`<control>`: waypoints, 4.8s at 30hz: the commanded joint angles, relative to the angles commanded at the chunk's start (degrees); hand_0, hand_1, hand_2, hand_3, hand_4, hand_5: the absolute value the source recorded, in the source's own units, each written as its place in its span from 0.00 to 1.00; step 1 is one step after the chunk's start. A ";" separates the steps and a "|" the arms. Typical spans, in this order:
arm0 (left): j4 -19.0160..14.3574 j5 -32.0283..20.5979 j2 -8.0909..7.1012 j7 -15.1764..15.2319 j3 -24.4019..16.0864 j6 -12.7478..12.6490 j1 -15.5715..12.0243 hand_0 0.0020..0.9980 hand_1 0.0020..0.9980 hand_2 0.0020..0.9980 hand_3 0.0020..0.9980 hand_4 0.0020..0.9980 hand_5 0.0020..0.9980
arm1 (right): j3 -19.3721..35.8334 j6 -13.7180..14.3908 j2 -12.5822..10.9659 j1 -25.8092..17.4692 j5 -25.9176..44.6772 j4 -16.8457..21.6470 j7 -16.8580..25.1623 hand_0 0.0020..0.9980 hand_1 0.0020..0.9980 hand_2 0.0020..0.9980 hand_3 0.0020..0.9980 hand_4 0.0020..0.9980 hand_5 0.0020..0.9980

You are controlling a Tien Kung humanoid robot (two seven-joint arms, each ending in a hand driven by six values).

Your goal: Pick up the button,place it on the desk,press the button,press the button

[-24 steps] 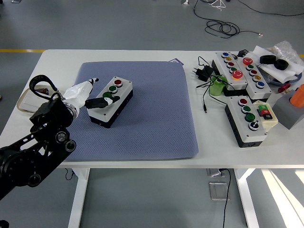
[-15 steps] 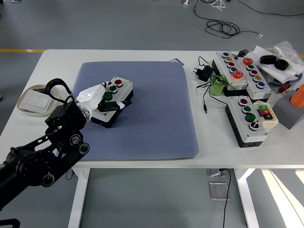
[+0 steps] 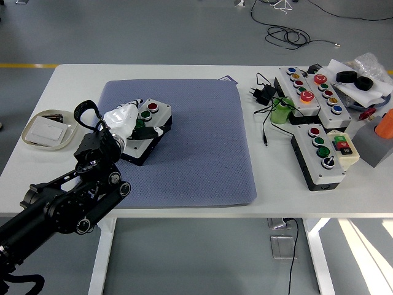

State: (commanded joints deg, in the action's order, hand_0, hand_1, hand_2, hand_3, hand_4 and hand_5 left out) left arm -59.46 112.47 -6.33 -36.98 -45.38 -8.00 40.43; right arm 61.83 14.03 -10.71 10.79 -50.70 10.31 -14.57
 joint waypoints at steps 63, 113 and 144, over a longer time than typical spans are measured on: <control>10.05 13.16 1.36 0.00 3.23 6.83 3.72 0.24 0.20 0.21 0.37 0.38 0.00 | 1.44 0.11 -0.47 -0.15 -1.30 0.00 -0.03 0.79 0.80 0.82 0.75 0.41 0.48; 3.51 17.33 -9.13 40.27 16.72 -2.69 7.54 0.32 0.25 0.23 0.31 0.22 0.00 | 1.24 0.34 -0.11 -0.68 -1.24 0.00 -0.33 0.79 0.80 0.82 0.75 0.41 0.48; 8.08 12.13 -8.88 44.24 21.16 -0.07 9.99 0.47 0.45 0.56 0.69 0.40 0.00 | 1.17 0.22 -0.01 -0.05 -1.59 0.00 -0.49 0.79 0.80 0.82 0.75 0.41 0.48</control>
State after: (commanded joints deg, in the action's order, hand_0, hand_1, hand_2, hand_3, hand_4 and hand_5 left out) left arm -51.38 124.60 -15.21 7.26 -24.22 -8.07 50.42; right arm 63.00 14.24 -10.73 10.73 -52.29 10.31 -15.06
